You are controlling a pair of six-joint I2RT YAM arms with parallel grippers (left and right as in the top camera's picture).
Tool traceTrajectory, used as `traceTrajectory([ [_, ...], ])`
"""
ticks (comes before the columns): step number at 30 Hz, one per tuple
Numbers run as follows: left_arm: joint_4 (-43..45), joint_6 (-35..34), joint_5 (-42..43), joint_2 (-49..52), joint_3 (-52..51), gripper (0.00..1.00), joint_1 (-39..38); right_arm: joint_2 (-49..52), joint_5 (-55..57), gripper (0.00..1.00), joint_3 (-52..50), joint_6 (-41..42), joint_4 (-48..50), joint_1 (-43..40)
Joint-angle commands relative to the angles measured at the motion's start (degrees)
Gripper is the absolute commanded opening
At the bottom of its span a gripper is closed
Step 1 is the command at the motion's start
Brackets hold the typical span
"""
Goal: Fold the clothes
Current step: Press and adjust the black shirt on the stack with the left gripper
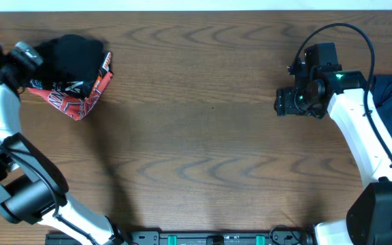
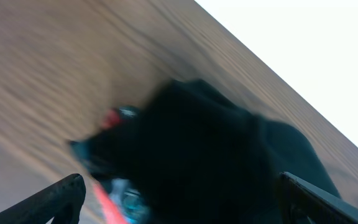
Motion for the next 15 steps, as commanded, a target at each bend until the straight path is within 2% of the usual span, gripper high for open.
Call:
traceTrajectory([
  [1, 1.64, -2.03, -2.78, -4.24, 1.99, 0.98, 2.14, -0.42, 0.59, 0.72, 0.24, 0.04, 0.00, -0.50],
  [5, 4.87, -3.06, -0.13, -7.72, 1.99, 0.98, 1.70, -0.42, 1.01, 0.71, 0.24, 0.07, 0.15, -0.50],
  [10, 7.93, -3.85, 13.27, -7.87, 1.99, 0.98, -3.10, -0.42, 0.98, 0.72, 0.24, 0.09, 0.42, -0.50],
  [15, 8.09, -6.75, 13.33, -4.55, 1.99, 0.98, -9.05, -0.42, 0.98, 0.72, 0.24, 0.09, 0.35, -0.50],
])
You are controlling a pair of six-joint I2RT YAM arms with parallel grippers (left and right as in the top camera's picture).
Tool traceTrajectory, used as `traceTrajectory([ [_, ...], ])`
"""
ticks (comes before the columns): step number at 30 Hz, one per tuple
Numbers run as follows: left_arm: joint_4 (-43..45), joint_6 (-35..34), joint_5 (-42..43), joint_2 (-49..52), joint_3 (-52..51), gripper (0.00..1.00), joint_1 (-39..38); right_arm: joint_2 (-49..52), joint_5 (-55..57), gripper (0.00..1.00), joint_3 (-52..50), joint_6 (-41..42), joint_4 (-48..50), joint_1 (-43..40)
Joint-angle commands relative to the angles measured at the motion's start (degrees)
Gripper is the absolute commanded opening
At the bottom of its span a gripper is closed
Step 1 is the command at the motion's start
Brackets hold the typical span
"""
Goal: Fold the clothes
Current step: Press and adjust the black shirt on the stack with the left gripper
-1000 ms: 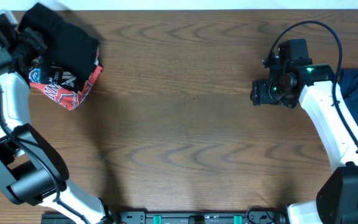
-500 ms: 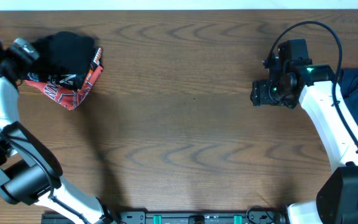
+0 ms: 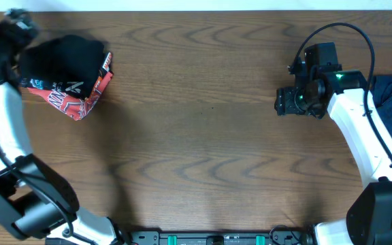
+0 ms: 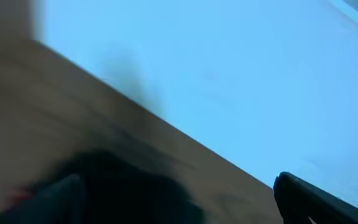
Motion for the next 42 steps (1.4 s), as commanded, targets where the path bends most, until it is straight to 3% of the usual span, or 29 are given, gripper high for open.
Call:
traceTrajectory([
  [1, -0.11, -2.01, 3.15, 4.04, 0.50, 0.98, -3.93, -0.42, 0.48, 0.72, 0.24, 0.09, -0.09, -0.50],
  [7, -2.82, -4.74, -0.28, 10.75, 0.50, 0.98, -5.92, -0.42, 0.48, 0.72, 0.24, 0.09, -0.59, -0.50],
  [18, -14.58, -4.68, -1.97, 19.02, -0.33, 0.98, -0.72, -0.42, 0.50, 0.72, 0.24, 0.07, -0.70, -0.50],
  [28, -13.86, -3.69, -0.92, 19.56, -1.01, 0.98, -0.66, -0.42, 0.50, 0.72, 0.24, 0.07, -0.68, -0.50],
  [31, -11.15, -0.11, 4.81, 19.23, -0.98, 0.98, -0.66, -0.42, 0.50, 0.72, 0.24, 0.07, -0.63, -0.50],
  [35, -7.67, 0.74, 6.25, 16.46, -0.90, 0.98, -0.66, -0.42, 0.50, 0.73, 0.24, 0.07, -0.63, -0.50],
  [39, -5.53, 5.68, 6.16, 10.64, -0.90, 0.98, -0.85, -0.42, 0.48, 0.78, 0.24, 0.07, -0.63, -0.50],
  [42, -5.29, 8.57, 5.99, 5.11, -0.90, 0.98, -1.55, -0.42, 0.44, 0.99, 0.24, 0.09, -0.63, -0.48],
])
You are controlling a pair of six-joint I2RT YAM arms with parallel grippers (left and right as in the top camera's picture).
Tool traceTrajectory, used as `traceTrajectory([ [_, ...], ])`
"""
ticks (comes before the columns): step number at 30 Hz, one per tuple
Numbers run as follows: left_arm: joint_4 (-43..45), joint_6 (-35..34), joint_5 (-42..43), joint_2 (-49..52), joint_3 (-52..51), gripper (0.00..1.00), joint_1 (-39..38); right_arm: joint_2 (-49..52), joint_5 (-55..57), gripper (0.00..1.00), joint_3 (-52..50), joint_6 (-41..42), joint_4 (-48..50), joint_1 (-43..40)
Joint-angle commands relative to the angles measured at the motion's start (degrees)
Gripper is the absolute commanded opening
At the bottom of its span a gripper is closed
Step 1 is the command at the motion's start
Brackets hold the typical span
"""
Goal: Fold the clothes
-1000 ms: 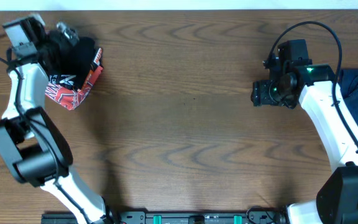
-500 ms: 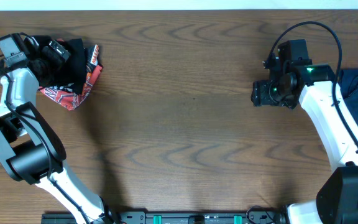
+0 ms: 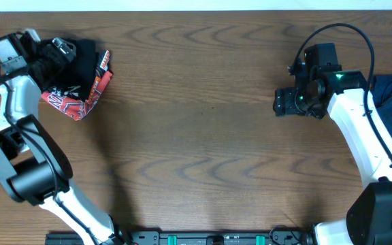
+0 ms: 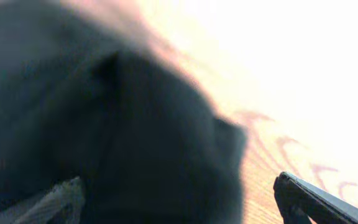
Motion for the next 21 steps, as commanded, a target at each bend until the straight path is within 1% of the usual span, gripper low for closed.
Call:
traceTrajectory([
  [1, 0.39, 5.81, 0.79, -9.42, 0.00, 0.98, -0.98, -0.42, 0.04, 0.99, 0.24, -0.09, 0.04, -0.48],
  [4, -1.86, 8.13, 0.79, -14.23, 0.00, 0.98, -3.61, -0.42, -1.07, 0.99, 0.24, -0.09, 0.26, -0.48],
  [7, -5.86, 11.34, -0.20, -17.49, 0.00, 0.98, -8.41, -0.42, -1.05, 0.99, 0.24, -0.11, 1.49, -0.48],
  [8, -7.21, 12.28, -1.46, -17.99, 0.00, 0.98, -9.97, -0.42, -1.05, 0.99, 0.24, -0.11, 2.23, -0.48],
  [11, -13.60, 15.58, -9.14, -18.75, 0.00, 0.98, -17.57, -0.42, -1.05, 0.99, 0.24, -0.09, 6.05, -0.48],
  [13, -17.33, 16.04, -13.16, -18.49, 0.00, 0.98, -22.29, -0.42, -1.05, 0.99, 0.26, -0.07, 8.79, -0.48],
  [18, -23.78, 17.09, -18.01, -17.42, -0.02, 0.98, -33.40, -0.42, -0.22, 0.99, 0.26, -0.07, 18.27, -1.27],
  [21, -26.45, 17.44, -22.93, -17.29, 0.00, 0.98, -37.18, -0.42, 0.31, 0.99, 0.39, -0.09, 22.80, -3.45],
])
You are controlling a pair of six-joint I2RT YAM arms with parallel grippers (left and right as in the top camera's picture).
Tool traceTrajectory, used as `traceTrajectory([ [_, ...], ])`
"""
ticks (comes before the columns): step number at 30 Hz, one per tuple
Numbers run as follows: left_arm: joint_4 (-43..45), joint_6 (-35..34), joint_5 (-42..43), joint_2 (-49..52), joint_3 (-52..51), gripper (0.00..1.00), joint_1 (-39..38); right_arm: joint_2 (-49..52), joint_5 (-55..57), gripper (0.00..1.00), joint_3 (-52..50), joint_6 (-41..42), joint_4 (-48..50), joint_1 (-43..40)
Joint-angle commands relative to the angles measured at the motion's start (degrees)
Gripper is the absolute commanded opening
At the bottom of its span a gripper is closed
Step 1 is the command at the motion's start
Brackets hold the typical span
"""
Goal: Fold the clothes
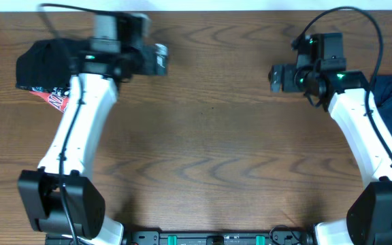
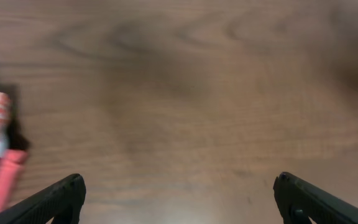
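Observation:
A black garment (image 1: 41,58) with a red and white printed part (image 1: 54,100) lies bunched at the table's far left; its printed edge shows at the left of the left wrist view. My left gripper (image 1: 159,60) hovers to the right of it over bare wood, open, with nothing between its fingers (image 2: 59,196). A dark blue garment lies at the right edge, partly under the right arm. My right gripper (image 1: 275,76) hangs above the table at the upper right, left of the blue garment; its jaws do not show clearly.
The wooden table (image 1: 209,156) runs to a white wall along the far edge. The left arm (image 1: 80,129) crosses the left side of the table, the right arm (image 1: 366,136) the right side.
My left gripper was over the black garment at the far left; now it is open over bare wood to the garment's right. My right gripper sits slightly higher in the overhead view.
My left gripper was at the black garment's left side, then by the table's far left corner facing the wall, then close over the garment. Now it stands clear to the right with nothing in it. The right arm barely shifted throughout.

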Motion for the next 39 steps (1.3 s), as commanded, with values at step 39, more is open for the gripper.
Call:
traceTrajectory([
  [39, -17.35, -10.29, -12.00, -49.77, -22.49, 0.98, -0.15, -64.63, 7.17, 0.99, -21.92, 3.10, -19.76, -10.14],
])
